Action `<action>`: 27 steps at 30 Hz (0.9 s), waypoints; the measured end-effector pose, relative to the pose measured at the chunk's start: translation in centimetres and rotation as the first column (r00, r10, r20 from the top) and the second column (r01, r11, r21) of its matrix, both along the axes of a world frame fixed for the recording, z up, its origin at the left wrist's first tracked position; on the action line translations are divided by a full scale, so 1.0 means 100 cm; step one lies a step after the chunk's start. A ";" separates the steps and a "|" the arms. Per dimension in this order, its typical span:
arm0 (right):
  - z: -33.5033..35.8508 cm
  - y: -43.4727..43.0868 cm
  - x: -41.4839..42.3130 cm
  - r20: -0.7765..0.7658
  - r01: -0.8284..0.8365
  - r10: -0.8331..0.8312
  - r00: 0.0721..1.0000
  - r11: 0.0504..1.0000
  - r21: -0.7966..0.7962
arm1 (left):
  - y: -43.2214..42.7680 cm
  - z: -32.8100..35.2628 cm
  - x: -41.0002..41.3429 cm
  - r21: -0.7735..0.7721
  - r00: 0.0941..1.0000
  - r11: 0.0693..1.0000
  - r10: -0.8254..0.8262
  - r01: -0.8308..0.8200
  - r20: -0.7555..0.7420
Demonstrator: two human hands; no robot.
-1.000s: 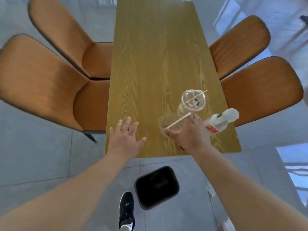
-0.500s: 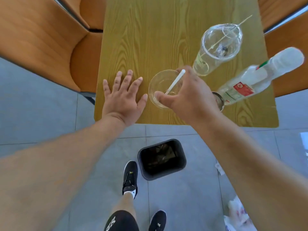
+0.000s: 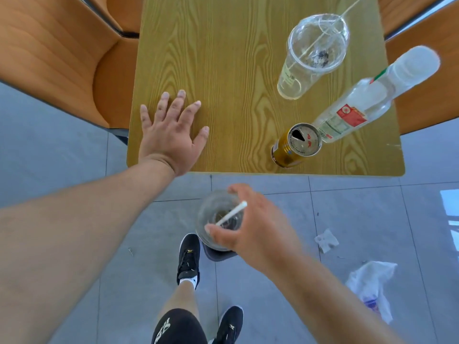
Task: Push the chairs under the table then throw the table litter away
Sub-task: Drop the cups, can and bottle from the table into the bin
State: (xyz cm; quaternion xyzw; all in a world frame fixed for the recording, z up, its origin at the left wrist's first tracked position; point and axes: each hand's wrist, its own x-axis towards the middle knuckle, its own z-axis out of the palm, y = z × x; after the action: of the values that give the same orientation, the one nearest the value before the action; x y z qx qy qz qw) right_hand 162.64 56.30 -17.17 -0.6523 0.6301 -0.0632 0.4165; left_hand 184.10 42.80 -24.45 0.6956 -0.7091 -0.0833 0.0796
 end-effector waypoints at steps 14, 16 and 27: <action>-0.022 -0.025 -0.058 0.175 0.610 -0.607 0.775 0.647 -0.457 | 0.001 -0.004 0.003 -0.001 1.000 1.000 -0.004 0.004 -0.022; -0.012 -0.051 -0.064 0.208 0.604 -0.601 0.772 0.591 -0.535 | 0.001 -0.004 0.003 -0.004 1.000 1.000 -0.002 0.002 -0.030; 0.002 -0.036 -0.027 0.065 0.221 -0.213 0.975 0.886 -0.409 | 0.000 -0.003 0.002 -0.011 0.999 1.000 -0.004 0.004 -0.032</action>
State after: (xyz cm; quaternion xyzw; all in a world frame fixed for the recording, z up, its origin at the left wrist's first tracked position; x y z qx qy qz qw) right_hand 159.98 52.65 -16.99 -0.6505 0.6674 -0.2472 0.2652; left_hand 184.31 42.82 -24.78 0.6923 -0.7096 -0.0909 0.0945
